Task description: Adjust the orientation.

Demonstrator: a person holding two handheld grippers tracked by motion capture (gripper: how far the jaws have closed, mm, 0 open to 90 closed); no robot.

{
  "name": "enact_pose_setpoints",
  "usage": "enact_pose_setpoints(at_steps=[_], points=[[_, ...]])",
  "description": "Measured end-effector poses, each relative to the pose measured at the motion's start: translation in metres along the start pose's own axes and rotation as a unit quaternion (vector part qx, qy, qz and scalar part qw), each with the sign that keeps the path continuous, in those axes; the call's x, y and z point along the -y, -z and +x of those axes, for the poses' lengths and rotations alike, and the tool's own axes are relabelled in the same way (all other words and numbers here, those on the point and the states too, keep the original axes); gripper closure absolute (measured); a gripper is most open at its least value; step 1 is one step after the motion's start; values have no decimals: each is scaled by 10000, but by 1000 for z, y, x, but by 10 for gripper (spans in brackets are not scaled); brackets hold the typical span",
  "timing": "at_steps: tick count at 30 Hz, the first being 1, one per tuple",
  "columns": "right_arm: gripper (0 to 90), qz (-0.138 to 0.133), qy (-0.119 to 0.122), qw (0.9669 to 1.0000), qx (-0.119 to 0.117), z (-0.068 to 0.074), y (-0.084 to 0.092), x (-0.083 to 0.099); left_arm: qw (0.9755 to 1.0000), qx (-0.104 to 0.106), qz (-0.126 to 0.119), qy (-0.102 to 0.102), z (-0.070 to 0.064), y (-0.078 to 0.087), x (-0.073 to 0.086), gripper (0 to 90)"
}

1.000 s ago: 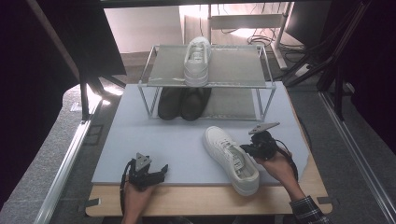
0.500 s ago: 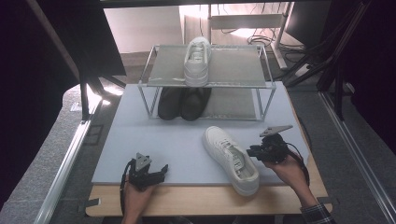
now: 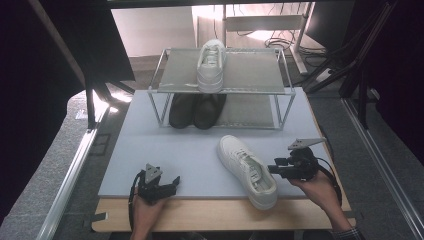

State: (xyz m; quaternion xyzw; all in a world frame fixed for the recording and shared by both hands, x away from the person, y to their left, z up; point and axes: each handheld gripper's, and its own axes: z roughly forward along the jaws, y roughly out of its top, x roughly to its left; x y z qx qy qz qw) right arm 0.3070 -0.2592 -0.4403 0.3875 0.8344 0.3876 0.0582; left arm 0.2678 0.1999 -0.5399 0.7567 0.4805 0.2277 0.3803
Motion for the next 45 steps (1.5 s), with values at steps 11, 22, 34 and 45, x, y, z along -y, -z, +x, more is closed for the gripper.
enact_pose_setpoints(at_steps=[11, 22, 34, 45], points=[[448, 30, 87, 9994, -327, 10, -1, -4, 10000, 0, -1, 2, 0, 0, 0, 143], [595, 312, 192, 9989, -286, 13, -25, -14, 10000, 1, -2, 3, 0, 0, 0, 143], [801, 371, -182, 9986, -318, 7, -23, -14, 10000, 1, -1, 3, 0, 0, 0, 143], [815, 131, -1231, 9886, -861, -10, -23, -11, 10000, 2, -1, 4, 0, 0, 0, 143]])
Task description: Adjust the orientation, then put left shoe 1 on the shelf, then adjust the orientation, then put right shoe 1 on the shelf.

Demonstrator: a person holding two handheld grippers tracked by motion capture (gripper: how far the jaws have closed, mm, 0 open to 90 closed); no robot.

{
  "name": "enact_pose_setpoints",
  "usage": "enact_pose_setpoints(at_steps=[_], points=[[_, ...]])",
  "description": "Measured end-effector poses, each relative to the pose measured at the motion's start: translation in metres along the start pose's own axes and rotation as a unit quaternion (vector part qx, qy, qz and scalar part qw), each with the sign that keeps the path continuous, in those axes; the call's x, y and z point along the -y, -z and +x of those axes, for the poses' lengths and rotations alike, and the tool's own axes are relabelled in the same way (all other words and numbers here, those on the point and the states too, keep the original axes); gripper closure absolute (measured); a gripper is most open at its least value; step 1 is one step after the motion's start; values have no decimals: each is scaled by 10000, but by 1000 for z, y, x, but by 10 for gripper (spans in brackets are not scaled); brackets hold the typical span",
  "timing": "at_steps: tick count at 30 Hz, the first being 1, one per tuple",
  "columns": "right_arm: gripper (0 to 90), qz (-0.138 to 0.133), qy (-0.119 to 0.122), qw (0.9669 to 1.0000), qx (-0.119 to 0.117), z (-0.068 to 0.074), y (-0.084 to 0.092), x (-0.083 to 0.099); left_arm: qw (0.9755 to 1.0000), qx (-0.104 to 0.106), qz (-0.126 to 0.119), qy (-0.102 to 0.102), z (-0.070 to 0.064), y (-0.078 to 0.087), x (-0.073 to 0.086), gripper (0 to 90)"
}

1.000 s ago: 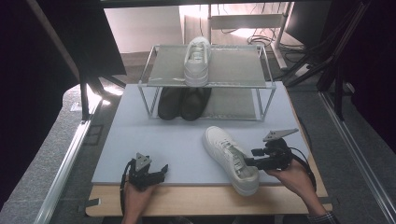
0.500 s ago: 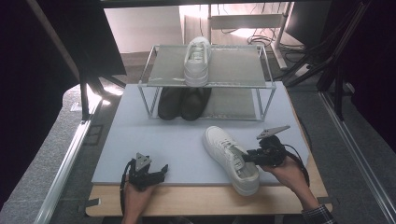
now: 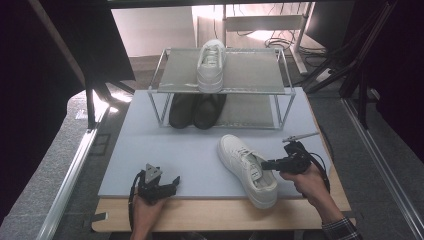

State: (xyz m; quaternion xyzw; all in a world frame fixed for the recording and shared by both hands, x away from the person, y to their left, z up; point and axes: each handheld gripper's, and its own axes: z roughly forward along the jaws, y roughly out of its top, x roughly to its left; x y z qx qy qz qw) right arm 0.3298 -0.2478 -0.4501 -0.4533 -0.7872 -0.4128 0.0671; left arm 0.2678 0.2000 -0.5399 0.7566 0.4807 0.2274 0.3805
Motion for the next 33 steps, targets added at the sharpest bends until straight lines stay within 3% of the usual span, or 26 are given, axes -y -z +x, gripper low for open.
enact_pose_setpoints(at_steps=[8, 19, 33], points=[[831, -121, -382, 9989, -263, -6, 6, -2, 10000, -2, 2, -2, 0, 0, 0, 143], [837, -299, -509, 9968, -536, 0, 15, -11, 10000, -4, 1, 1, 0, 0, 0, 143], [836, -562, -645, 9944, -624, 3, 36, -28, 10000, -3, -2, 6, 0, 0, 0, 143]])
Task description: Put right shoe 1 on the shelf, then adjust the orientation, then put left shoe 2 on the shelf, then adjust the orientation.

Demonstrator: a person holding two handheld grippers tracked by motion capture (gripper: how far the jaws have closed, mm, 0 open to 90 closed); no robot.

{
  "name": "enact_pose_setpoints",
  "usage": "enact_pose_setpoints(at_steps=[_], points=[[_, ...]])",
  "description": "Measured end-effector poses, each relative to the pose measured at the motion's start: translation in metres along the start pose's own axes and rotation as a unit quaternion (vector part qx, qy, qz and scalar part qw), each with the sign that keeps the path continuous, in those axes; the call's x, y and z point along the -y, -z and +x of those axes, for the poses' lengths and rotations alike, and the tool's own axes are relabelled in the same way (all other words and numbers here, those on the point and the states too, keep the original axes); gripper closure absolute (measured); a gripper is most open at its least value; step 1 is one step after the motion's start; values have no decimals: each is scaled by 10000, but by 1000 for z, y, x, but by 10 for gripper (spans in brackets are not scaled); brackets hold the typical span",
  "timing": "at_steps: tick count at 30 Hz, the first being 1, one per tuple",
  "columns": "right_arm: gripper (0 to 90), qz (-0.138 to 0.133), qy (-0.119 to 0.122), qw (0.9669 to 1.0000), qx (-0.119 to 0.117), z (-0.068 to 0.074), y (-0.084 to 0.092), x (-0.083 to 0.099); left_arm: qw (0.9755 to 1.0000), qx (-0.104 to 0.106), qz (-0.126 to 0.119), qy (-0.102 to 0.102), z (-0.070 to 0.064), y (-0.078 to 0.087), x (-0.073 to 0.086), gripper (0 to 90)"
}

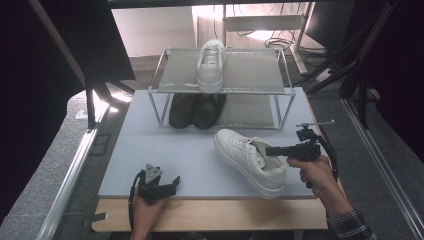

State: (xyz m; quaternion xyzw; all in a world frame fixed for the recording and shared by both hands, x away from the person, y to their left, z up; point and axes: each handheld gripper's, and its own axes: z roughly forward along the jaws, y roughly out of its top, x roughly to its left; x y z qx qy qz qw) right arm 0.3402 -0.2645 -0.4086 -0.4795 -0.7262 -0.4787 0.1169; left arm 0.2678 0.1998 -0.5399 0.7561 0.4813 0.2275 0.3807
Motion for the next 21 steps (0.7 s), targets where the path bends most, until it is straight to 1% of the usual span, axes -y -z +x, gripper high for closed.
enact_pose_setpoints(at_steps=[3, 10, 13, 17, 21], points=[[836, -41, -31, 10000, -27, 0, 3, -3, 10000, 0, -1, 1, 0, 0, 0, 143], [836, -122, -27, 9999, 25, 1, 9, -11, 10000, 0, 0, -1, 0, 0, 0, 143], [836, -185, -64, 9998, 28, 2, 13, -14, 10000, 1, -1, -19, 0, 0, 0, 143], [836, -265, -75, 9996, 33, 5, 17, -19, 10000, 2, 1, -16, 0, 0, 0, 143], [836, -340, -108, 9994, -11, 7, 20, -25, 10000, 0, -1, -18, 0, 0, 0, 143]])
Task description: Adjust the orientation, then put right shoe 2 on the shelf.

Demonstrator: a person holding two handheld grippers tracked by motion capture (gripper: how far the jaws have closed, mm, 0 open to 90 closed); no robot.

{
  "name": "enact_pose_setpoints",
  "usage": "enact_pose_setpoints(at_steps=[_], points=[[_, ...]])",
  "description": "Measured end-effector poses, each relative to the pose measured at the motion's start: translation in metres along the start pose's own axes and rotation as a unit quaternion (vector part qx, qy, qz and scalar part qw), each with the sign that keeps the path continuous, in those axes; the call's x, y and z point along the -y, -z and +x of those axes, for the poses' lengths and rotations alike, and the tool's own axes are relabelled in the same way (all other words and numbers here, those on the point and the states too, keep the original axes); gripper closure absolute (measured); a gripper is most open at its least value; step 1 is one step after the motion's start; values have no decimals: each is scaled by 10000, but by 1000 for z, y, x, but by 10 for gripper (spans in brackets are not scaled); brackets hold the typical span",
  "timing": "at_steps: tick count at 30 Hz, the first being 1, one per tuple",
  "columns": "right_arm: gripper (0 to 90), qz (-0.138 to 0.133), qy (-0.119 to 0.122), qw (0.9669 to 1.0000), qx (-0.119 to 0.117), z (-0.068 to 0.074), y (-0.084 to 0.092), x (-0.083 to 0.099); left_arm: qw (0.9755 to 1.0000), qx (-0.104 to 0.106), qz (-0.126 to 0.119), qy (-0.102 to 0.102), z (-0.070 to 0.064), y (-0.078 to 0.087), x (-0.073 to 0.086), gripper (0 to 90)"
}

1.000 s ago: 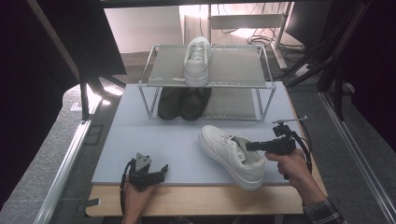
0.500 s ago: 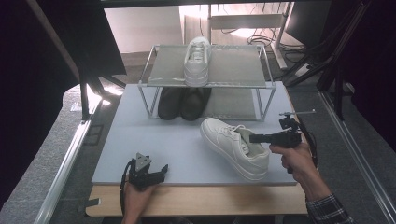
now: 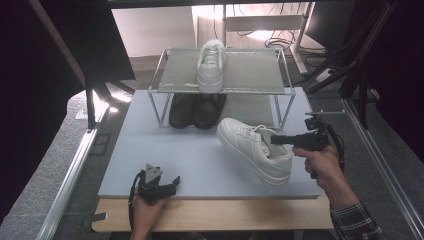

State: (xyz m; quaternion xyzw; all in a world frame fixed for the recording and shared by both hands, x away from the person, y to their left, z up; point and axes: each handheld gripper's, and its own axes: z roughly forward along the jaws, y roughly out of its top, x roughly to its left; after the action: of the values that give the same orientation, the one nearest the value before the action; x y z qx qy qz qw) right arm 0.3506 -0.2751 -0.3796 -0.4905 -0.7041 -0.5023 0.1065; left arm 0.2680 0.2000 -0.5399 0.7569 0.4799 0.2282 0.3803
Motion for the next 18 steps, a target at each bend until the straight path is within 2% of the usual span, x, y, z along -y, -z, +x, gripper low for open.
enact_pose_setpoints(at_steps=[6, 18], points=[[835, -137, -61, 9998, -101, 3, 4, -7, 10000, -2, -17, 16, 0, 0, 0, 143], [836, -304, -118, 9994, -94, 10, 16, -20, 10000, -3, -15, 17, 0, 0, 0, 143]])
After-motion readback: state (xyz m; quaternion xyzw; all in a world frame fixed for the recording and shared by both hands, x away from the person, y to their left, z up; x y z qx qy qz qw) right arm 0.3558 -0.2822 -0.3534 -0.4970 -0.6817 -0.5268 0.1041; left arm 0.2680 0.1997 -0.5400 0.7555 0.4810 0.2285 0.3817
